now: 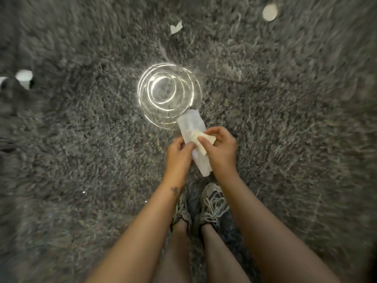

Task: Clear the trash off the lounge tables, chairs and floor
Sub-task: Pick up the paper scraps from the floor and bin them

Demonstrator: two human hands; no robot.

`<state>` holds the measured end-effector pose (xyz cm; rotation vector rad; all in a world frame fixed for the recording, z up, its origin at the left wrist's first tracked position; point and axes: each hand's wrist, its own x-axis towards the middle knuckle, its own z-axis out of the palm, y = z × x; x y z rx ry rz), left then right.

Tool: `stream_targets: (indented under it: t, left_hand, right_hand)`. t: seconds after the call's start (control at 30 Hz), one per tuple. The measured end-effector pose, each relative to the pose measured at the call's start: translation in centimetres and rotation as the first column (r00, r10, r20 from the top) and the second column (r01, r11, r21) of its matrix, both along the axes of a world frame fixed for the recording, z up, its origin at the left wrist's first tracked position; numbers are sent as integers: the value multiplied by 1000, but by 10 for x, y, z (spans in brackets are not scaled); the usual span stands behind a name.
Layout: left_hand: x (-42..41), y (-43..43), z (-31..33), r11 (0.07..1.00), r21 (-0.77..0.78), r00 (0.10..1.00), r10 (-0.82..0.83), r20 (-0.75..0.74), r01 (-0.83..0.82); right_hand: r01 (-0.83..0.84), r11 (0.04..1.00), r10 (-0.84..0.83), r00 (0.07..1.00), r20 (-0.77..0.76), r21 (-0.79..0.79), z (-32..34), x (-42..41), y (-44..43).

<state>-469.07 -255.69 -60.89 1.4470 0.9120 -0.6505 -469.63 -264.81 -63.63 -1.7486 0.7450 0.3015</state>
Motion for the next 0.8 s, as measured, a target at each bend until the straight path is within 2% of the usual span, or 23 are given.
stream_targets:
  t: [0.1, 0.27, 0.4, 0.67, 0.8]
  left_hand:
    - [9, -15, 38, 1000, 19, 1000, 24, 12, -24]
    - [44, -36, 78, 998, 68, 998, 8, 64, -12]
    - [98, -49, 87, 986, 163, 993, -60, 101, 43]
    - [248, -77, 63, 948, 271, 970, -207, 127, 167]
    - [314, -79, 32, 919, 329, 964, -255, 78, 216]
  right_hand:
    - [3, 997, 1, 998, -56, 73, 36, 13, -11]
    - [-116, 993, 116, 993, 10, 5, 82, 45, -41]
    - [-19, 1000, 19, 999, 36, 3, 96, 91, -84]
    - [219, 958, -225, 974, -12, -183, 39, 231, -169]
    - [207, 943, -247, 960, -130, -260, -4, 303, -197]
